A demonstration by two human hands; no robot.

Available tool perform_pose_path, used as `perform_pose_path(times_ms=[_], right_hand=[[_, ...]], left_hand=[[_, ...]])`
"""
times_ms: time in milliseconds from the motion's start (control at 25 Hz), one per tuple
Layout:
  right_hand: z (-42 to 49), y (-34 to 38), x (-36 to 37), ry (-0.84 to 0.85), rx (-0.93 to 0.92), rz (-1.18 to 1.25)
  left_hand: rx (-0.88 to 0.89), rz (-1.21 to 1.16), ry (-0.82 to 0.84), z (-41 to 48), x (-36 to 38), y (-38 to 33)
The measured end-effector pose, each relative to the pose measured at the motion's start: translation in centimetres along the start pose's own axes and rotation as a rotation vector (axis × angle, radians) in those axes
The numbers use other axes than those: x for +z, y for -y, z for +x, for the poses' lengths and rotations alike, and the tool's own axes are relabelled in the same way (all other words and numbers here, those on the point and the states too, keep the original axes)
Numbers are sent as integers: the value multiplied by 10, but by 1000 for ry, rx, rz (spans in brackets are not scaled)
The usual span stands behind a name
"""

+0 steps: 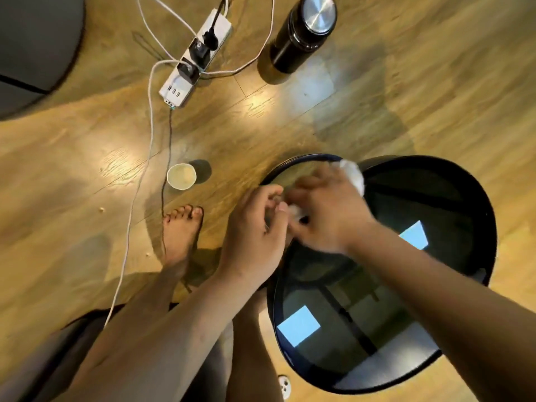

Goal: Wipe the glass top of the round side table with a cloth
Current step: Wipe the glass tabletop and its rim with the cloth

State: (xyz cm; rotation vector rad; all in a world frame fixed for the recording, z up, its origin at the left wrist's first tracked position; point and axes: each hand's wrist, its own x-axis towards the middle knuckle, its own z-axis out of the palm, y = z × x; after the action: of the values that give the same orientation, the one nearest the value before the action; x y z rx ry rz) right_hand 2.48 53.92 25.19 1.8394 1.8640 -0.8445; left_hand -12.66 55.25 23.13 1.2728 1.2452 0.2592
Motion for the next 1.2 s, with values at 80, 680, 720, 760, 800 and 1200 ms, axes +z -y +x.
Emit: perform_pose_path(times_ms=[80,680,720,760,800,1200], right_hand=[[-17,32,12,172,-303,-44],[22,-120,-7,-343,445,65],[21,-80,-1,-312,223,100],[13,-41,4,-190,19,89],[6,-22,6,-82,-114,25],[-94,-298,48,-274,998,389]], left_hand=[[105,31,-146,7,-2,-9],[270,126,61,71,67,-51],[316,129,27,75,64,-53],[353,127,13,79,60,-55],[368,121,21,83,57,-57],[465,598,433,89,131,-46]])
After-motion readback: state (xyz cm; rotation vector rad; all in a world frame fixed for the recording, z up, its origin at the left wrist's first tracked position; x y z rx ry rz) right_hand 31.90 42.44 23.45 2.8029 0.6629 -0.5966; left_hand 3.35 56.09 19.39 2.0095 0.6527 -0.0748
